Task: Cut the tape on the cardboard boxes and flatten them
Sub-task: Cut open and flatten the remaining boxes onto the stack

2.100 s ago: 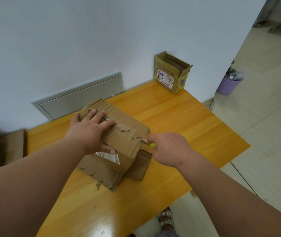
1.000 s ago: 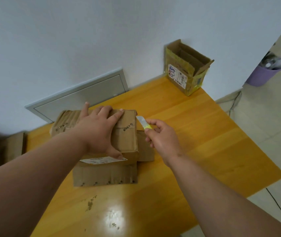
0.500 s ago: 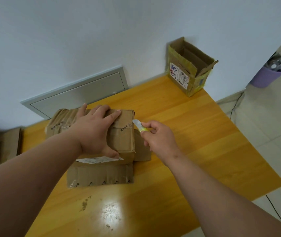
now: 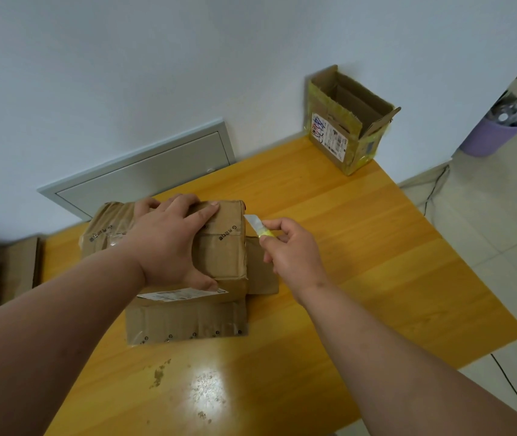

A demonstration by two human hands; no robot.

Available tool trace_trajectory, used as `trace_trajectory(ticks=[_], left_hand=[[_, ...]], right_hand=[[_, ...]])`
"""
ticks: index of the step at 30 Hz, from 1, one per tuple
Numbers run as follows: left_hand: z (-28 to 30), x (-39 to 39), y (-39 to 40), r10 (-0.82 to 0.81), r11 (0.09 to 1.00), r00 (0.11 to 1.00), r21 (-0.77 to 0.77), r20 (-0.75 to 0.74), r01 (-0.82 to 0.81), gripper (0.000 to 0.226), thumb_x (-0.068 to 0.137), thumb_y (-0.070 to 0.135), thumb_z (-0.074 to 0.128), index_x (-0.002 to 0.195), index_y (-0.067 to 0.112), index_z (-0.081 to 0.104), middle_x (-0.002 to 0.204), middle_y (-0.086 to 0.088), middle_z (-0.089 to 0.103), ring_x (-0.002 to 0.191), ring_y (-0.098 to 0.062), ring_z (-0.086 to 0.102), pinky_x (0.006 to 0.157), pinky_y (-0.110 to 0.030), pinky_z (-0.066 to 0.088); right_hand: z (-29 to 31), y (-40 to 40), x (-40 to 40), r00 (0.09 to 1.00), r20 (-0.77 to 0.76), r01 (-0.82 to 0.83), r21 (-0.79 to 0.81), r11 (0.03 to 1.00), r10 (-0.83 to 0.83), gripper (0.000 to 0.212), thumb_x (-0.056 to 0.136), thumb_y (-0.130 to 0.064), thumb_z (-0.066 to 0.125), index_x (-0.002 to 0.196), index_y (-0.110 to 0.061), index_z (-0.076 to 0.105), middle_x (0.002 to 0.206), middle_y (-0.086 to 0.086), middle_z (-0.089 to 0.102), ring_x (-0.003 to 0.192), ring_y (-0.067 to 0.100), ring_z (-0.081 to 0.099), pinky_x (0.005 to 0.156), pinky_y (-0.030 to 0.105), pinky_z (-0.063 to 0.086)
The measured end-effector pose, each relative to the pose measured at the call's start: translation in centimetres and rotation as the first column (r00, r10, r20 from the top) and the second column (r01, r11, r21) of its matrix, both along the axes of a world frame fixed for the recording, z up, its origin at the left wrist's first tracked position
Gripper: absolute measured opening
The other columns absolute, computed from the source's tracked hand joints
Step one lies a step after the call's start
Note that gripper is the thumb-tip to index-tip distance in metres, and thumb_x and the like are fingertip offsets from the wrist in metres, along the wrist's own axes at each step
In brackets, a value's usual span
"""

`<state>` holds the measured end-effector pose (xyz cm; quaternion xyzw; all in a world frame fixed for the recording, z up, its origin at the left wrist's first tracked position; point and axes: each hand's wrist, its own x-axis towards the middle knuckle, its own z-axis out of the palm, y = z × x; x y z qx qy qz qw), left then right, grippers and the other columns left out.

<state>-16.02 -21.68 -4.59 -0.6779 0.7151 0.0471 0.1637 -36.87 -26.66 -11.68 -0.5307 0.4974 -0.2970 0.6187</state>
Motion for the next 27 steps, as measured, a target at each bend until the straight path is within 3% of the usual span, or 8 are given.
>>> trace_trajectory(ticks=[4, 10, 16, 18, 20, 22, 24, 27], left_hand=[[0.1, 0.0, 0.0, 0.013, 1.000, 1.000, -0.004, -0.006, -0.013, 0.137, 0.041, 0.103, 0.043, 0.155, 0.036, 0.009, 0.154, 0.000, 0.022, 0.139, -0.020, 0.025, 0.111, -0.047, 0.012], [-0.1, -0.2, 0.2, 0.020, 1.000, 1.000, 0.012, -0.019, -0.019, 0.139, 0.040, 0.102, 0.043, 0.156, 0.034, 0.009, 0.155, -0.002, 0.018, 0.141, -0.023, 0.019, 0.111, -0.050, 0.014], [0.0, 0.0, 0.1, 0.036, 0.999, 0.999, 0.036, -0.023, -0.035, 0.138, 0.040, 0.101, 0.047, 0.155, 0.038, 0.003, 0.157, 0.001, 0.011, 0.143, -0.021, 0.017, 0.112, -0.048, 0.011], [-0.1, 0.0, 0.1, 0.041, 0.998, 0.999, 0.043, -0.019, -0.040, 0.137, 0.042, 0.099, 0.052, 0.155, 0.038, 0.002, 0.158, 0.002, 0.010, 0.143, -0.021, 0.017, 0.113, -0.049, 0.011], [-0.2, 0.1, 0.0, 0.053, 0.997, 0.998, 0.052, -0.018, -0.052, 0.137, 0.044, 0.098, 0.054, 0.155, 0.040, 0.001, 0.160, 0.002, 0.008, 0.144, -0.021, 0.017, 0.114, -0.049, 0.009], [-0.3, 0.1, -0.1, 0.062, 0.996, 0.998, 0.058, -0.021, -0.061, 0.136, 0.044, 0.097, 0.055, 0.155, 0.041, 0.000, 0.161, 0.003, 0.007, 0.145, -0.021, 0.017, 0.115, -0.048, 0.007], [-0.3, 0.1, -0.3, 0.064, 0.996, 0.998, 0.064, -0.029, -0.062, 0.136, 0.044, 0.097, 0.054, 0.154, 0.041, 0.000, 0.162, 0.003, 0.006, 0.146, -0.020, 0.016, 0.116, -0.048, 0.006], [-0.4, 0.2, -0.5, 0.070, 0.994, 0.997, 0.085, -0.041, -0.066, 0.136, 0.043, 0.099, 0.050, 0.154, 0.042, -0.003, 0.165, 0.002, 0.000, 0.150, -0.019, 0.006, 0.118, -0.049, 0.002]], right_hand=[[-0.2, 0.4, 0.1, 0.999, -0.024, -0.032, -0.060, 0.998, 0.031, 0.018, 0.094, -0.016, 0.060, 0.102, -0.032, 0.060, 0.072, -0.012, 0.061, 0.052, -0.005, 0.054, 0.048, 0.015, 0.039], [0.3, -0.3, 0.6, 0.992, -0.108, -0.079, -0.117, 0.990, 0.067, 0.020, 0.093, -0.018, 0.060, 0.102, -0.036, 0.058, 0.070, -0.006, 0.062, 0.059, 0.014, 0.055, 0.057, 0.037, 0.047], [1.0, -0.8, 0.9, 0.961, -0.180, -0.238, -0.150, 0.960, 0.210, 0.019, 0.091, -0.018, 0.061, 0.100, -0.035, 0.062, 0.073, -0.008, 0.062, 0.065, 0.018, 0.061, 0.063, 0.040, 0.052], [0.6, -0.6, 0.4, 0.957, -0.164, -0.261, -0.131, 0.956, 0.239, 0.018, 0.090, -0.017, 0.063, 0.098, -0.034, 0.063, 0.077, -0.015, 0.063, 0.061, 0.007, 0.057, 0.061, 0.036, 0.048], [0.2, -0.2, -0.1, 0.948, -0.149, -0.298, -0.115, 0.948, 0.280, 0.019, 0.089, -0.015, 0.064, 0.094, -0.034, 0.064, 0.085, -0.019, 0.065, 0.056, -0.008, 0.051, 0.059, 0.023, 0.042], [0.0, 0.2, -0.6, 0.937, -0.145, -0.333, -0.100, 0.938, 0.318, 0.020, 0.088, -0.013, 0.065, 0.092, -0.034, 0.064, 0.073, -0.025, 0.064, 0.053, -0.014, 0.050, 0.057, 0.014, 0.037], [0.0, 0.3, -1.2, 0.932, -0.132, -0.350, -0.090, 0.932, 0.337, 0.020, 0.088, -0.012, 0.065, 0.092, -0.031, 0.065, 0.055, -0.031, 0.058, 0.052, -0.015, 0.051, 0.052, 0.007, 0.035], [0.2, 0.0, -2.0, 0.936, -0.110, -0.343, -0.056, 0.938, 0.335, 0.017, 0.088, -0.009, 0.064, 0.094, -0.024, 0.067, 0.047, -0.027, 0.056, 0.043, -0.005, 0.049, 0.046, 0.009, 0.036]])
